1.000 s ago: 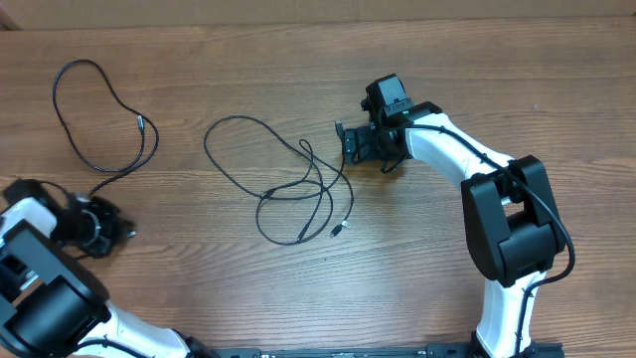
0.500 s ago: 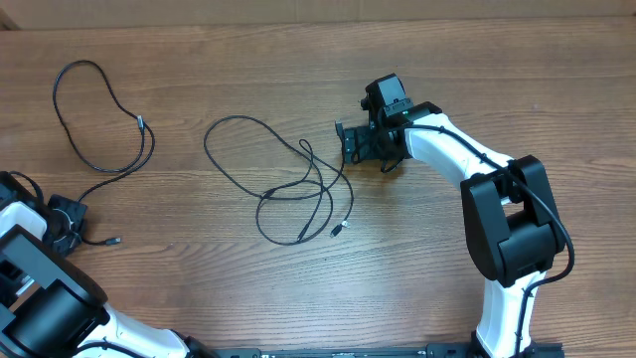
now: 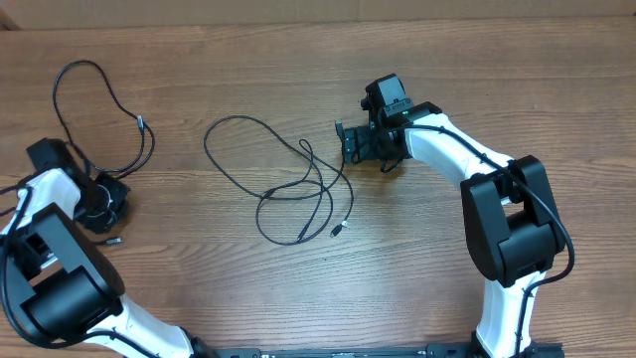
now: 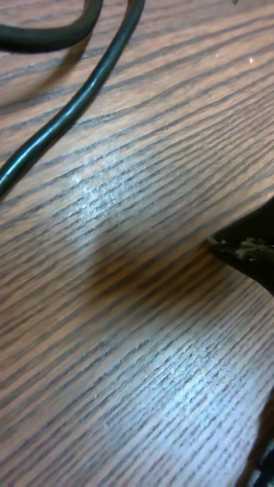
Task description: Untangle cables
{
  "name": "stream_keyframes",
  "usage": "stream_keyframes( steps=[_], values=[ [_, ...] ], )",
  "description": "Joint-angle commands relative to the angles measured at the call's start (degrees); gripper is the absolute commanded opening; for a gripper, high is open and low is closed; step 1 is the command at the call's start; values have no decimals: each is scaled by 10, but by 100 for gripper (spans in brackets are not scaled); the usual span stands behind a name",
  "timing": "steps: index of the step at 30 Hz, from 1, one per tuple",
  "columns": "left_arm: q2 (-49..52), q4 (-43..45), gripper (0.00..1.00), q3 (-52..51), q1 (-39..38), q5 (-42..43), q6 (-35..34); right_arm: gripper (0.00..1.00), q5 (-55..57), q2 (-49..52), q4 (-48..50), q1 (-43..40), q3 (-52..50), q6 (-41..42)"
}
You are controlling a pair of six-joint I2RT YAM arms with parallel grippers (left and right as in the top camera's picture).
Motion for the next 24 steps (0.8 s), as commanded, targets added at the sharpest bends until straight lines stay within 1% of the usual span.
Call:
stream_keyframes(
  steps=[1, 2, 6, 10, 17, 20, 24],
  values=[
    [29, -14, 4, -10, -1, -124, -4, 100, -11, 12, -1, -1, -16, 4],
    [29, -16, 4, -10, -1, -141, -3, 100, -11, 12, -2, -1, -16, 3],
    [29, -20, 4, -10, 6, -165, -3, 100, -7, 12, -2, -1, -16, 3],
    [29, 1, 4, -11, 11, -212, -3, 100, -7, 12, -2, -1, -16, 4],
    [30, 92, 4, -44, 11, -301, 0, 100, -7, 12, -1, -1, -16, 4],
    [30, 151, 4, -71, 11, -304, 35, 100, -7, 12, 0, -1, -16, 4],
    [32, 236, 4, -113, 11, -321, 58, 100, -7, 12, 0, -1, -16, 4]
  ],
)
